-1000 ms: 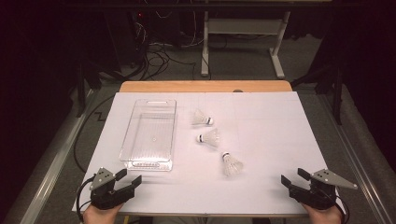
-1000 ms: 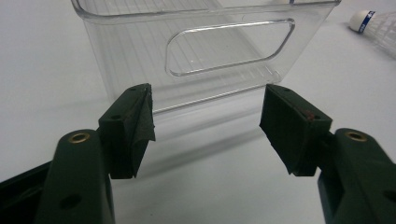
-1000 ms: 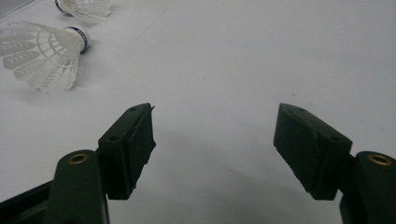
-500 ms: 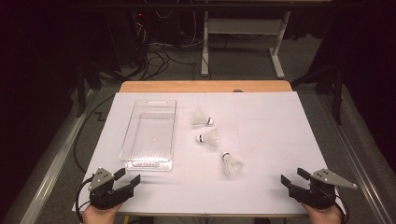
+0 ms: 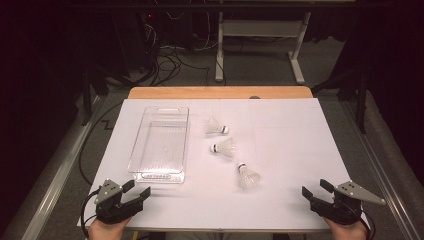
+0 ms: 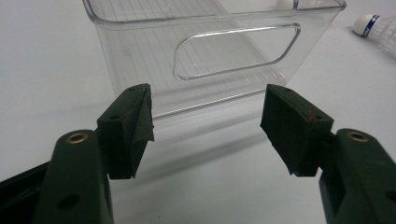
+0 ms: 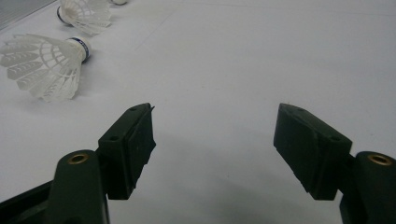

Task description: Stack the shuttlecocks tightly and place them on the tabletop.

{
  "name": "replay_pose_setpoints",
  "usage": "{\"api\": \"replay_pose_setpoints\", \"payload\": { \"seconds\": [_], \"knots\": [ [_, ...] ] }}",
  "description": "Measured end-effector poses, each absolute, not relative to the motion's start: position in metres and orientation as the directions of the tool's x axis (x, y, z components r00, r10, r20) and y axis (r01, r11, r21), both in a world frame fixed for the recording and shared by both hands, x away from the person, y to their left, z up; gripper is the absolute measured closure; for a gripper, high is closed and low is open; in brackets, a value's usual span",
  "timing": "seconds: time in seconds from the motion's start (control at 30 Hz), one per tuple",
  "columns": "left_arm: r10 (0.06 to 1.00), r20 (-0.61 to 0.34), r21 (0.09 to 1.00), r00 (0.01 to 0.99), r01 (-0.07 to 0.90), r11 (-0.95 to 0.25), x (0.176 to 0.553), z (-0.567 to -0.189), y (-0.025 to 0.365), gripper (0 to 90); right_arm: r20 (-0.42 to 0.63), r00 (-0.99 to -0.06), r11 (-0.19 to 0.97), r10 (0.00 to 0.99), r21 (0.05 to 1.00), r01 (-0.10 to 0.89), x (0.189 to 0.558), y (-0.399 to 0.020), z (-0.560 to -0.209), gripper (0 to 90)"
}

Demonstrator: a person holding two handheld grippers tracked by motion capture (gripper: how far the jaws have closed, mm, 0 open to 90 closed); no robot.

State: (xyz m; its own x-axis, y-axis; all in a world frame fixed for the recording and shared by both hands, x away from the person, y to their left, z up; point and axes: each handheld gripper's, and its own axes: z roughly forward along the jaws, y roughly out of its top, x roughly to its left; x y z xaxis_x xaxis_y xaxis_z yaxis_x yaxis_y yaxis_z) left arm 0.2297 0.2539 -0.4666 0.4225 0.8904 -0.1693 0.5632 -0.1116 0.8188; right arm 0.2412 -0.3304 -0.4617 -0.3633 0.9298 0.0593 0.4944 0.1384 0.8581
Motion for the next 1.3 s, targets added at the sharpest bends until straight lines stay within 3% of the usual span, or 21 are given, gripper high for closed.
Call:
{"api": "replay_pose_setpoints", "payload": {
  "seconds": [0.27, 0.67, 1.3],
  "knots": [
    [0.885, -0.162, 0.826, 0.436, 0.551, -0.12, 0.228, -0.465, 0.252, 34.5, 0.071, -0.367, 0.139, 0.927, 0.846, 0.515, 0.242, -0.326, -0.46, 30.1],
    [0.882, -0.167, 0.832, 0.441, 0.543, -0.114, 0.227, -0.463, 0.253, 34.4, 0.174, -0.399, 0.096, 0.9, 0.814, 0.573, 0.248, -0.313, -0.454, 34.1],
    [0.876, -0.163, 0.832, 0.455, 0.54, -0.125, 0.228, -0.463, 0.252, 34.5, 0.183, -0.447, 0.151, 0.876, 0.775, 0.614, 0.253, -0.284, -0.452, 38.6]
  ]
}}
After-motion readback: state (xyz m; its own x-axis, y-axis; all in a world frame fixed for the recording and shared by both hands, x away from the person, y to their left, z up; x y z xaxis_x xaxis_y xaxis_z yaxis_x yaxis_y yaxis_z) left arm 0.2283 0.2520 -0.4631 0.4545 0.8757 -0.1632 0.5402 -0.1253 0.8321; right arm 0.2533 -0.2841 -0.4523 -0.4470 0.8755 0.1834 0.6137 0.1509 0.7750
